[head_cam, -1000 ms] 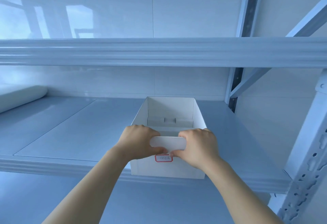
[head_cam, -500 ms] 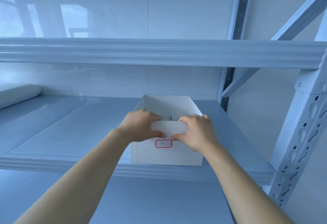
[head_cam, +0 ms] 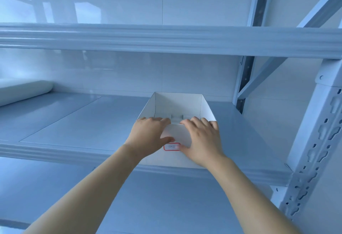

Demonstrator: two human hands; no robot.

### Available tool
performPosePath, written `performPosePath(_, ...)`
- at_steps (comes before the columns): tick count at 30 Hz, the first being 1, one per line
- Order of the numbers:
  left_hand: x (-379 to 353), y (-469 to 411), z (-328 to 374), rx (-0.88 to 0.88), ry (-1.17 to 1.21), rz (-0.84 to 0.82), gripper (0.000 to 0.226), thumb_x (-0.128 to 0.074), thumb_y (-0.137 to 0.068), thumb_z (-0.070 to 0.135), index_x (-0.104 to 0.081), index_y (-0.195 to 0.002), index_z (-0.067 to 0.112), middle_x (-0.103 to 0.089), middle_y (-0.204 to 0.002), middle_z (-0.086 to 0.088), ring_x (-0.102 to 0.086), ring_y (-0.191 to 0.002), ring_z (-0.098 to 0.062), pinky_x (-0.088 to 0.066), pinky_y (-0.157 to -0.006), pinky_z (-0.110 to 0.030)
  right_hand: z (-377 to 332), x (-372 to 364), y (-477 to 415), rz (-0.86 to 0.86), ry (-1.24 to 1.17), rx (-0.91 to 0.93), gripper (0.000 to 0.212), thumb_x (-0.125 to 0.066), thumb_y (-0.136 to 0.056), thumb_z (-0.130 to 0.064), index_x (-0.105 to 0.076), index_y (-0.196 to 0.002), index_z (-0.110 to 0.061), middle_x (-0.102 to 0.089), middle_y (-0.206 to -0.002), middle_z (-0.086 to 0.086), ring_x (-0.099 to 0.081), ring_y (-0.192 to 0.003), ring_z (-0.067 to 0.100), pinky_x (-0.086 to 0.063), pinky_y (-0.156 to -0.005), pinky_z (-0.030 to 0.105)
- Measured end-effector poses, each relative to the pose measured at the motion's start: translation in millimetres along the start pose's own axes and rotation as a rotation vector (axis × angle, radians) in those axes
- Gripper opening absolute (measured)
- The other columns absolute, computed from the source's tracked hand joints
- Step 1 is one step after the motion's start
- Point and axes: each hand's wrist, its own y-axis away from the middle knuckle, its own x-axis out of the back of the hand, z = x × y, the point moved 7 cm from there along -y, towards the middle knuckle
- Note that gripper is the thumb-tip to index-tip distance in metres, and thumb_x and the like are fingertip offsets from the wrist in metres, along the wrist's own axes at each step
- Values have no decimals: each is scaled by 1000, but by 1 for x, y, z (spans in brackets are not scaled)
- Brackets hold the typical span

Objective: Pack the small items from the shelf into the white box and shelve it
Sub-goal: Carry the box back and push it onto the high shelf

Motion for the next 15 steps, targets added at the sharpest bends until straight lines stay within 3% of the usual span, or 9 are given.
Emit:
performPosePath(2,-3,7,8,-31,-67,20,51,-61,-72,62,-48,-95,19,-51,-79,5,-51,-79,-22,-29,-67,-31,0,0,0,-8,26,-3,66,-58,-62,-73,-50,-106,-24,-54,-91,-3,-49,-86,23,-24,-73,36)
performPosePath(6,3,16,13,7,-37,20,48,-72,-69,50,-45,-90,17,-52,-82,4,-49,-80,-23,-28,-70,-32,0,7,1,-5,-12,-14,54,-75,-59,-53,-51,-95,-22,-47,-81,-5,-50,-85,23,-17,-66,34)
performPosePath(10,16,37,23,14,-8,53,45,-77,-66,43,-48,-90,17,-57,-82,2,-51,-79,-24,-25,-68,-31,-5,20,13,-3,-42,5,49,-76,-56,-51,-40,-78,-26,-38,-73,-8,-49,-78,22,-10,-61,34)
performPosePath(15,36,63,34,63,-41,99,46,-79,-64,39,-51,-92,17,-59,-84,3,-52,-81,-24,-25,-70,-30,-12,41,37,69,-113,9,47,-79,-53,-47,-46,-73,-20,-56,-71,-4,-50,-73,23,-16,-62,32)
